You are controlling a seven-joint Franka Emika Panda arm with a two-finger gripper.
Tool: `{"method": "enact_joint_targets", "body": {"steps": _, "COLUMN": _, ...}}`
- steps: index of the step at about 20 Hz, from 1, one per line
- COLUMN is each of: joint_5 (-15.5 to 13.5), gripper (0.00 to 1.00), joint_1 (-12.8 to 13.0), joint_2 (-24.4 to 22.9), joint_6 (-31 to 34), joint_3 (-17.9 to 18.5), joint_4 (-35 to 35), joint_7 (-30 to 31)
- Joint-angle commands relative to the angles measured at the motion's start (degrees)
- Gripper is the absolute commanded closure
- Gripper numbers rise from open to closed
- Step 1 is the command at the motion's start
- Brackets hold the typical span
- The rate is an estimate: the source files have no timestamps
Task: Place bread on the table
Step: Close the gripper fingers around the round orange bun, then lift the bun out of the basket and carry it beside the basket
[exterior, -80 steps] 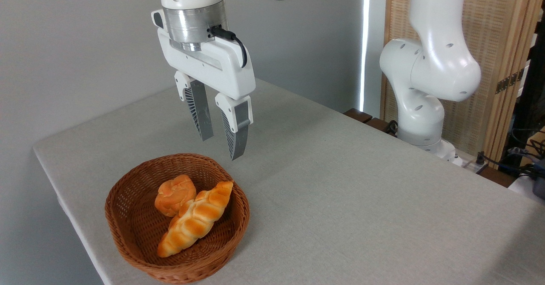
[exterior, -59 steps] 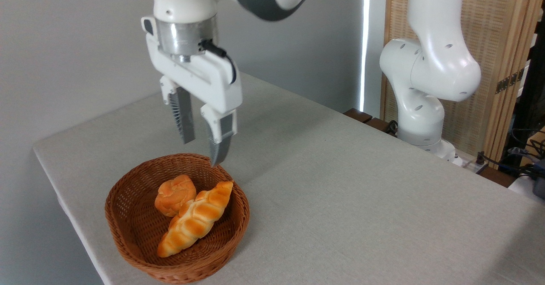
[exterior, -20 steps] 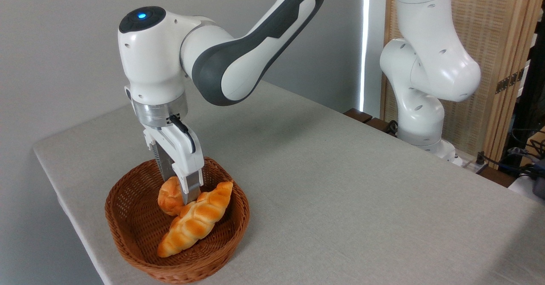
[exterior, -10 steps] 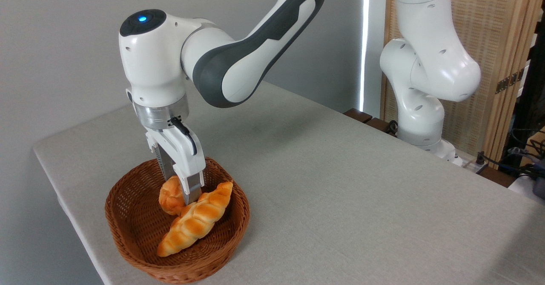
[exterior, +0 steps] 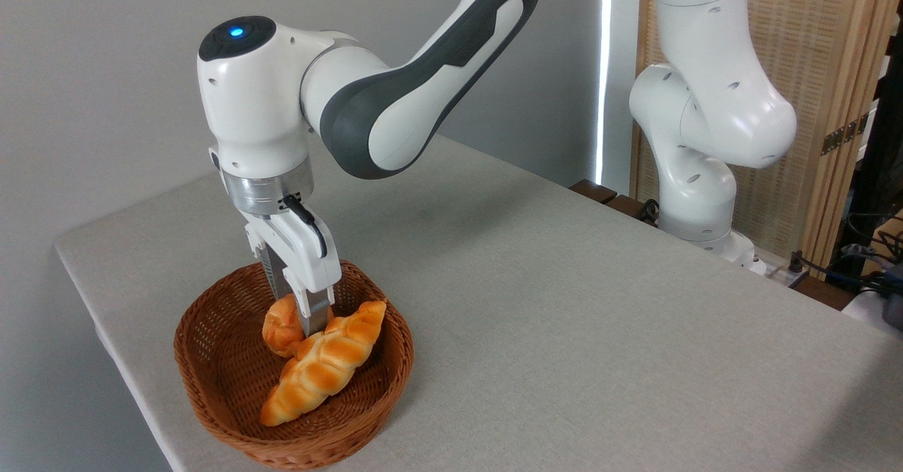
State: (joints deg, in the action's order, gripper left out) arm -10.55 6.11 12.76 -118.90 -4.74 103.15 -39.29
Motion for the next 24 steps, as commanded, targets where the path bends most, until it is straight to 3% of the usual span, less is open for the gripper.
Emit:
{"method": "enact_joint_targets", "body": {"steps": 1, "joint_5": 0.5, "gripper": 0.53, "joint_1": -0.1, "joint_2": -0.7, "joint_6": -1.5, "joint_3": 0.0, "joint_4": 1.3, "joint_7": -0.8}}
{"method": "enact_joint_targets", "body": {"steps": 15, "joint_5": -0.6, "gripper": 0.52, "joint_1": -0.4, "joint_2": -2.2, "joint_6": -1.3, "joint_3": 0.9, "joint_4": 0.1, "joint_7": 0.0}}
{"method": "enact_joint_targets", "body": {"steps": 24, "joint_5": -0.8, "gripper": 0.52, "joint_1": -0.5, "joint_2": -5.4, "joint_6": 6.1, "joint_3": 2.6, "joint_4": -4.8, "joint_7": 0.0}}
